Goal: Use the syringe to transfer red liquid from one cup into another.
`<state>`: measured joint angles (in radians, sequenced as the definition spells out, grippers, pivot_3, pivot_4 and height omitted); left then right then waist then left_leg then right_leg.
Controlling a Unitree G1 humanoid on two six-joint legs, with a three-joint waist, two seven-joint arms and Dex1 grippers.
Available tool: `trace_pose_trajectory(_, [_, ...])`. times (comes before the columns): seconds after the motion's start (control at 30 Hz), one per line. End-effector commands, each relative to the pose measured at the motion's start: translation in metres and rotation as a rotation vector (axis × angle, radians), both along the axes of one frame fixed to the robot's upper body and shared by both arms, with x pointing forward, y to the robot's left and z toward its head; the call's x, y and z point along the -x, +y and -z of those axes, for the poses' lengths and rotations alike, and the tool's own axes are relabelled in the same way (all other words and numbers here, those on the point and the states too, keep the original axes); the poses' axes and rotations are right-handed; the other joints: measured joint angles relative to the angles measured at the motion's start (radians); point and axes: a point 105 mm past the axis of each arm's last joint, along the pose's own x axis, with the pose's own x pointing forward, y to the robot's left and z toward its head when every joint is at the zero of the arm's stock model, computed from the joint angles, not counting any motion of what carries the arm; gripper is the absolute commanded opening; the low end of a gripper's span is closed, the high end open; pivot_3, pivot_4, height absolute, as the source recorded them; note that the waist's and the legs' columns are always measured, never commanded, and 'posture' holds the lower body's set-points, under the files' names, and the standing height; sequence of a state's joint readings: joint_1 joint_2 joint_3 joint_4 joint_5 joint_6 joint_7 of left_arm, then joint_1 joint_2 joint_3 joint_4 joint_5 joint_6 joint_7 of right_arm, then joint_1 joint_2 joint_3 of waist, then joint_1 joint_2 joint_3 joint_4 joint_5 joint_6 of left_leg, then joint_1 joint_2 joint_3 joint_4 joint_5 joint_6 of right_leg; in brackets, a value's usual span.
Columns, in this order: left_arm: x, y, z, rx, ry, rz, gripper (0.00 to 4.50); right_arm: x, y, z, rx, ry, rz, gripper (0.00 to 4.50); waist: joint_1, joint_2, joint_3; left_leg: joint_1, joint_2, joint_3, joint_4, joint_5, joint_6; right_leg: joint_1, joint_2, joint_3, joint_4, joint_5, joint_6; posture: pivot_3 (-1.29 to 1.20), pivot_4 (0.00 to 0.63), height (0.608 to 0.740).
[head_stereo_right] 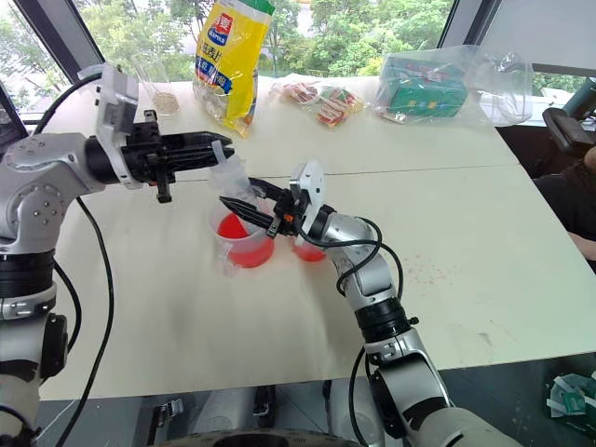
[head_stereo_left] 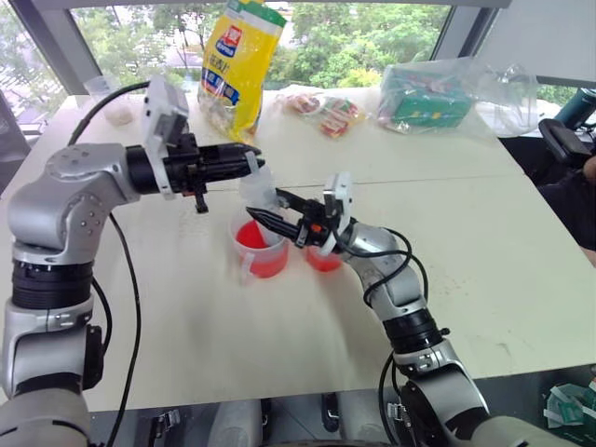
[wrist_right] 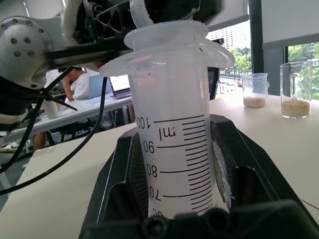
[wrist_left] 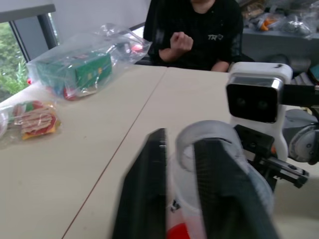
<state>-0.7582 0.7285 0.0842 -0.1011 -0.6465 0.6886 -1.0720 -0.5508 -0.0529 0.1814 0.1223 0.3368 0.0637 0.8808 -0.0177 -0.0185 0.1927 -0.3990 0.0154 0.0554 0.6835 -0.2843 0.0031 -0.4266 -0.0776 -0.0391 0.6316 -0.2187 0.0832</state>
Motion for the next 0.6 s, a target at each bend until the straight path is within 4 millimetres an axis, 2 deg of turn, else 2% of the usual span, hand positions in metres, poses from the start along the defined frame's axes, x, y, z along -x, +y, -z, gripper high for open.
trace_pose_trajectory(0.03, [0.0, 0.0, -0.009, 0.016, -0.028, -0.019, 0.07, 0.008, 0.011, 0.004, 0.019, 0.006, -0.064, 1.36, 0.0, 0.0, 0.0, 0.0, 0.0, 0.0, 0.0, 0.0, 0.0, 0.0, 0.0, 0.0, 0.0, 0.0, 0.0, 0.0, 0.15, 0.74])
trace_pose_trajectory(0.6, [-0.006, 0.009, -0.044, 0.101, -0.111, -0.068, 0.07, 0.015, 0.016, 0.016, 0.068, 0.077, -0.135, 1.36, 0.0, 0.0, 0.0, 0.0, 0.0, 0.0, 0.0, 0.0, 0.0, 0.0, 0.0, 0.0, 0.0, 0.0, 0.0, 0.0, 0.15, 0.74])
